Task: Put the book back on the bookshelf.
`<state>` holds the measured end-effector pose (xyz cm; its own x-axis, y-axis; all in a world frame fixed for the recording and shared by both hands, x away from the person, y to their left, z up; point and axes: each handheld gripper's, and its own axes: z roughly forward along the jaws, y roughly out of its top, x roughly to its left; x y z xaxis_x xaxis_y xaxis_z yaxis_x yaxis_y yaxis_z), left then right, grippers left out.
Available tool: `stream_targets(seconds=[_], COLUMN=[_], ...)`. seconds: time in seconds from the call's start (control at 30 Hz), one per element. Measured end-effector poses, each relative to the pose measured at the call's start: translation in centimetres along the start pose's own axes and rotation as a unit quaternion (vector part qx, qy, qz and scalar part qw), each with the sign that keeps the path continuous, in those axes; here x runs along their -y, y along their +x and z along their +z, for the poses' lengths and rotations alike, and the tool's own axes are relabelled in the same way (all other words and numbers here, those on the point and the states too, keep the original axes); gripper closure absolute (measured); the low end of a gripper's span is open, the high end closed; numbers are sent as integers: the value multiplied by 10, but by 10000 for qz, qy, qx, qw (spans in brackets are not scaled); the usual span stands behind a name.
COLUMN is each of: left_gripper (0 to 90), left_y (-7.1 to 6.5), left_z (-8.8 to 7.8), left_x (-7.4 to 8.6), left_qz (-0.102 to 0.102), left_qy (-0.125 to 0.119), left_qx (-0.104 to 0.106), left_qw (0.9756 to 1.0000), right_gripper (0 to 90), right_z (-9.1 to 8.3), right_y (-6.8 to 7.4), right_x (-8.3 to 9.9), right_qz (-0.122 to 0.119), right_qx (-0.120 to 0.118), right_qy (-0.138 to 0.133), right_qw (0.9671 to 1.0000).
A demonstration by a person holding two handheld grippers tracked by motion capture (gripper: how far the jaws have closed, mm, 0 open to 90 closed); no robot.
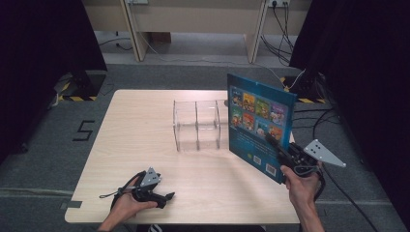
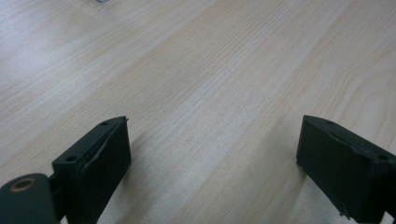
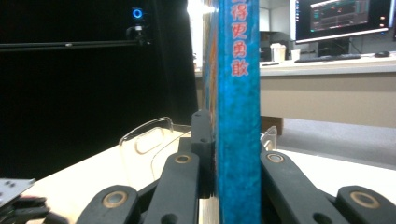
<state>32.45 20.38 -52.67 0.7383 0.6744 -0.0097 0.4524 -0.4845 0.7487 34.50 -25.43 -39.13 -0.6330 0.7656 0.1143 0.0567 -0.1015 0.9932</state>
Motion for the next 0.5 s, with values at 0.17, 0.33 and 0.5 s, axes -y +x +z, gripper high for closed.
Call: stream_targets(seconds=[0.17,0.33,0.5], left_gripper=[89,88,87], left_y=[0,0,0], left_z=[0,0,0], left_x=[0,0,0], left_qz=[1,13,20], left_qy=[1,6,0], left_qx=[1,18,30], left_qw=[10000,10000,10000], right_gripper=[830,830,831], right_z=[21,42,59], right_y=[4,7,8], right_x=[1,4,8], right_qz=[-95,-142,-212], right_qx=[204,430,630], right_qy=[-10,-38,-66], right_qw=[9997,9990,9978])
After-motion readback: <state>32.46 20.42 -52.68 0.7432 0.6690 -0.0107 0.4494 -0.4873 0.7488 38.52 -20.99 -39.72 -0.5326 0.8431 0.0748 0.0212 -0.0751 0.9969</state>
